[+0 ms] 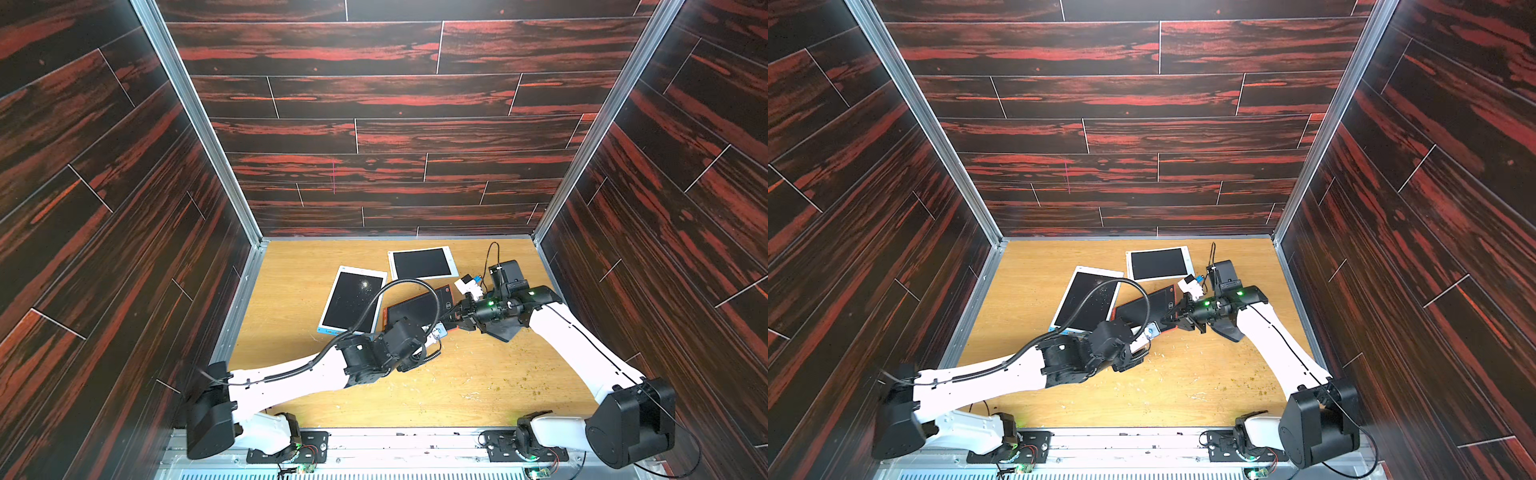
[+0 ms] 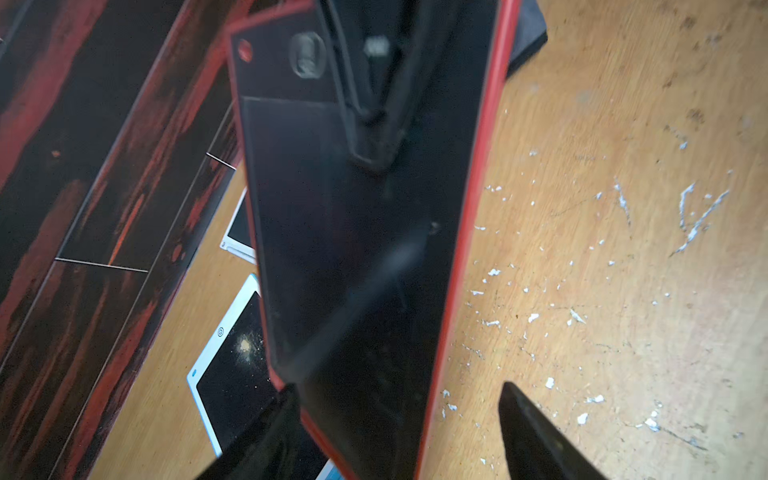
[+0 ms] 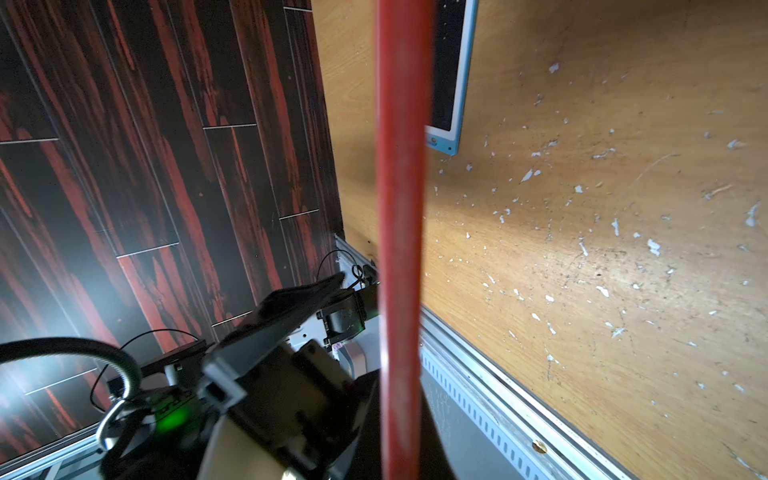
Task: Wipe the drawing tablet
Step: Pick up the drawing tablet from the center of the board.
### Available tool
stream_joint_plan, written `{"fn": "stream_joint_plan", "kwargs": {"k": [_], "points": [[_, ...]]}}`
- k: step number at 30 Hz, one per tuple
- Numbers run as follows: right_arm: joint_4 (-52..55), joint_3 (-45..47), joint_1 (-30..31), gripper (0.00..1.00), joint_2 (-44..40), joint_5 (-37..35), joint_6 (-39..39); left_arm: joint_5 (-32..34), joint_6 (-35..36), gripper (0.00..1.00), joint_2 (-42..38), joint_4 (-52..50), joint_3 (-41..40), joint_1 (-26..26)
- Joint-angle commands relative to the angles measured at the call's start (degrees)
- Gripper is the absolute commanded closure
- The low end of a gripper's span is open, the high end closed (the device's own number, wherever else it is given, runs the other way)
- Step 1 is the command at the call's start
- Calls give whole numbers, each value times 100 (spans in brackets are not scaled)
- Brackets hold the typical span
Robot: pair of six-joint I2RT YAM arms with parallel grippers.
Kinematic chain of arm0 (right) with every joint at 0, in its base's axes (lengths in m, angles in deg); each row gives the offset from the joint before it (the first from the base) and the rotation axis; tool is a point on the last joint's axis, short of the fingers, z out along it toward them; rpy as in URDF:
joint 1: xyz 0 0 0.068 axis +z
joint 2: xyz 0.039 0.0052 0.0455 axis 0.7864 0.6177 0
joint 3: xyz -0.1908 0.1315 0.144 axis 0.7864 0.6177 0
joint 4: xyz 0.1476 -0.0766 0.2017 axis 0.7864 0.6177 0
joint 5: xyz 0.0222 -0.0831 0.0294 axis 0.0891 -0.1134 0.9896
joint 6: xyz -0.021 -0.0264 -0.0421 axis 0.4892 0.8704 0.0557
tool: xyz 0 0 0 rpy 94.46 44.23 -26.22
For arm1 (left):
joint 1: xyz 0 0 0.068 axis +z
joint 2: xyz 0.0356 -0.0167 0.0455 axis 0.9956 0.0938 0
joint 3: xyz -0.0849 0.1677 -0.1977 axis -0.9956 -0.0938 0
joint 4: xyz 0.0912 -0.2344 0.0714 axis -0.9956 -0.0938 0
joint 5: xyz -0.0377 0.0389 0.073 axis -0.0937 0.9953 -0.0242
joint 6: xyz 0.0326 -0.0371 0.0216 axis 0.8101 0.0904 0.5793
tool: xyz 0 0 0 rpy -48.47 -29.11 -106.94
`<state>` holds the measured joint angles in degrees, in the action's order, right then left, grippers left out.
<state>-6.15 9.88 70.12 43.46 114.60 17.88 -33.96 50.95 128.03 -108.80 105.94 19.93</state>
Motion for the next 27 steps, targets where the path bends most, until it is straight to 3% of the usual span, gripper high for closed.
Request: {"fn": "stream_joint_plan", "kwargs": {"k": [1, 6, 12, 14, 17, 19, 22, 23, 27], "points": [[-90, -16, 10, 100, -104, 430, -78, 356, 87, 27, 162, -280, 237, -3], [-165, 71, 11, 100, -93, 599, -131, 449, 78, 46, 203, -329, 307, -8], [-397, 303, 17, 100, 2, 868, -266, 571, 79, 95, 255, -389, 373, -4], [-444, 352, 11, 91, 52, 902, -274, 607, 86, 100, 260, -430, 411, -6], [-417, 335, 16, 62, 135, 651, -211, 512, 69, 100, 256, -573, 528, -2], [-280, 232, -10, 49, 184, 159, -130, 467, 11, 100, 265, -723, 651, -9], [-107, -105, -164, 43, 250, -832, -40, 203, -3, 100, 332, -1066, 899, 0], [-6, -263, -254, 38, 259, -1290, -17, 97, -6, 100, 396, -1226, 1063, 32], [613, -1036, -618, 37, 450, -3783, 134, -837, -412, 100, 635, -1889, 1764, 428]]}}
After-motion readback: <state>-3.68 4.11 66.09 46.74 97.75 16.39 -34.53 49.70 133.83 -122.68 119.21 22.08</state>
